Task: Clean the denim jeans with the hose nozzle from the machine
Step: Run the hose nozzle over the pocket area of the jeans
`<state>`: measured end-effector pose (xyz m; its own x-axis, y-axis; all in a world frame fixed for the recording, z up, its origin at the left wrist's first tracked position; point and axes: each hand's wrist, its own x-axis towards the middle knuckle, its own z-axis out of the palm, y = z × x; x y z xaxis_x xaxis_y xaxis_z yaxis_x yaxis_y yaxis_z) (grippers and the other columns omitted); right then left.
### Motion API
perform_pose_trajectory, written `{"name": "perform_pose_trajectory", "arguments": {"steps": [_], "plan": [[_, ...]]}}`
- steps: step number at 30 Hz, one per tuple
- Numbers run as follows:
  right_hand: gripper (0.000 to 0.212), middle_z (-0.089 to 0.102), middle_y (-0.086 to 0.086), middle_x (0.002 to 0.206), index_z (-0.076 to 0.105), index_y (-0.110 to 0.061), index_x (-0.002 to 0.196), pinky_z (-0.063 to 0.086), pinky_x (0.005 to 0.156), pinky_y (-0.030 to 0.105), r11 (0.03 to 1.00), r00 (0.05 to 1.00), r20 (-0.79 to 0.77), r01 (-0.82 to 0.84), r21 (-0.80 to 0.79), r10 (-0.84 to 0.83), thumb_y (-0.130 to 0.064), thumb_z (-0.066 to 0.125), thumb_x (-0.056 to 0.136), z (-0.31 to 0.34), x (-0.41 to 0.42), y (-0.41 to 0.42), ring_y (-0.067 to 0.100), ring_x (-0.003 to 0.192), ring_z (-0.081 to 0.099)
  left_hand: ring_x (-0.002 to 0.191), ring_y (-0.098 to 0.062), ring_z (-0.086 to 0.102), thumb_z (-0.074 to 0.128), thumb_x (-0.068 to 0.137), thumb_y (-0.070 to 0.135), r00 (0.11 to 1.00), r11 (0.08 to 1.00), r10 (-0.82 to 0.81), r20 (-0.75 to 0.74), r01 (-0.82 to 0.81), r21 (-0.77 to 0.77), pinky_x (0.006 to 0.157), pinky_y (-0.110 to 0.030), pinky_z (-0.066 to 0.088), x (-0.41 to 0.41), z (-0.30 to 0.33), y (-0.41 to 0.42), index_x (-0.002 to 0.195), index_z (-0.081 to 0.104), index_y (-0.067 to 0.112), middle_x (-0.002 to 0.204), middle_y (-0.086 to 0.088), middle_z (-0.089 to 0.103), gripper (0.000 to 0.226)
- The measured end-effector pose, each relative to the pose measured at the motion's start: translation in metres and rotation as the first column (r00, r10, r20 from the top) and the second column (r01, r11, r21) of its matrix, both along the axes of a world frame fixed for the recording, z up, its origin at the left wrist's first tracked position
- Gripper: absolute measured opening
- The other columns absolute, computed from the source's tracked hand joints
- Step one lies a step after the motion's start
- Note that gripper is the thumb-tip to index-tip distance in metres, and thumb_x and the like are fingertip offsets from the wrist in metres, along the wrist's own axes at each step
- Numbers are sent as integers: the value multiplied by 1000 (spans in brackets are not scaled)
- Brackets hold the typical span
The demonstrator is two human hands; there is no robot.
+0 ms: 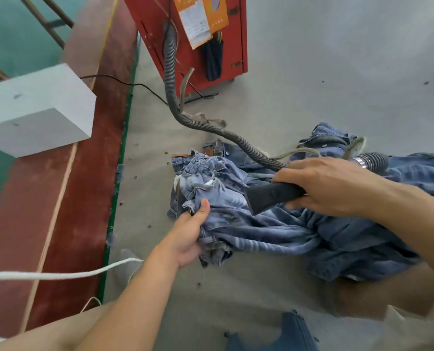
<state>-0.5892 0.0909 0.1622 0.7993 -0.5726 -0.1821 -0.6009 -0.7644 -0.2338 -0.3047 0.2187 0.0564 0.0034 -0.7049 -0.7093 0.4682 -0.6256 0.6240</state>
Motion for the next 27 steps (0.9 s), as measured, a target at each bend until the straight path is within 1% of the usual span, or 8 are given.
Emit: {"name": "perform_pose_trajectory", "arguments": {"steps": [9, 14, 16, 19, 22, 24, 26, 27], "plan": [[30, 60, -20, 102, 54, -42, 114, 53, 74, 37, 1000, 997, -71, -19, 6, 19, -55, 66, 90, -6, 13, 7, 12, 92, 63, 127, -42, 62, 51, 100, 48, 982, 990, 86, -166, -103, -98, 104, -56, 52, -21, 0, -5, 139, 56, 1, 137, -25, 63, 62], [35, 62, -19, 107, 55, -44, 122, 48, 70, 35, 998, 997, 59, -51, 27, 49, -54, 67, 90, -10, 39, 17, 14, 92, 62, 130, -42, 59, 45, 105, 50, 984, 990, 52, -168, -73, -124, 105, -54, 52, -20, -3, -6, 140, 59, 2, 140, -25, 61, 62], [35, 63, -19, 107, 55, -44, 121, 51, 76, 36, 996, 994, 106, 5, 85, -14, -49, 70, 90, -3, 40, 11, 13, 94, 62, 128, -43, 60, 48, 104, 50, 984, 989, 41, -175, -64, -130, 100, -52, 55, -19, 0, -8, 137, 62, 2, 139, -27, 61, 60], [31, 63, -19, 106, 56, -43, 115, 55, 84, 45, 986, 994, 48, 95, 133, -102, -44, 74, 89, 12, 26, -6, 16, 95, 63, 127, -41, 62, 52, 102, 49, 982, 987, 54, -179, -79, -137, 100, -53, 56, -21, 6, -11, 137, 61, 0, 138, -26, 62, 60], [27, 61, -19, 104, 56, -41, 112, 54, 80, 41, 999, 999, -13, 46, 19, -46, -48, 68, 90, 14, 27, 3, 17, 95, 64, 128, -40, 62, 50, 102, 50, 980, 989, 62, -190, -86, -118, 100, -53, 55, -25, 7, -13, 141, 56, 1, 138, -24, 63, 63], [26, 60, -16, 101, 56, -39, 113, 45, 71, 35, 995, 998, -16, -60, -75, 59, -51, 62, 91, 3, 36, 20, 17, 93, 65, 129, -40, 61, 47, 103, 52, 981, 992, 38, -193, -61, -115, 101, -53, 55, -26, 7, -13, 141, 56, 2, 139, -24, 62, 64], [29, 61, -14, 101, 57, -37, 113, 38, 69, 33, 990, 995, 11, -98, -102, 99, -54, 63, 90, -4, 44, 28, 19, 93, 65, 130, -41, 59, 45, 102, 54, 981, 993, 9, -195, -32, -116, 103, -53, 53, -24, 6, -12, 142, 57, 1, 141, -24, 61, 67], [29, 62, -14, 100, 57, -38, 113, 41, 68, 34, 994, 997, 36, -71, -79, 74, -52, 64, 89, -4, 45, 25, 19, 92, 65, 131, -41, 59, 45, 102, 55, 980, 993, 2, -197, -25, -117, 104, -53, 53, -23, 6, -12, 142, 56, 1, 141, -25, 60, 68]]}}
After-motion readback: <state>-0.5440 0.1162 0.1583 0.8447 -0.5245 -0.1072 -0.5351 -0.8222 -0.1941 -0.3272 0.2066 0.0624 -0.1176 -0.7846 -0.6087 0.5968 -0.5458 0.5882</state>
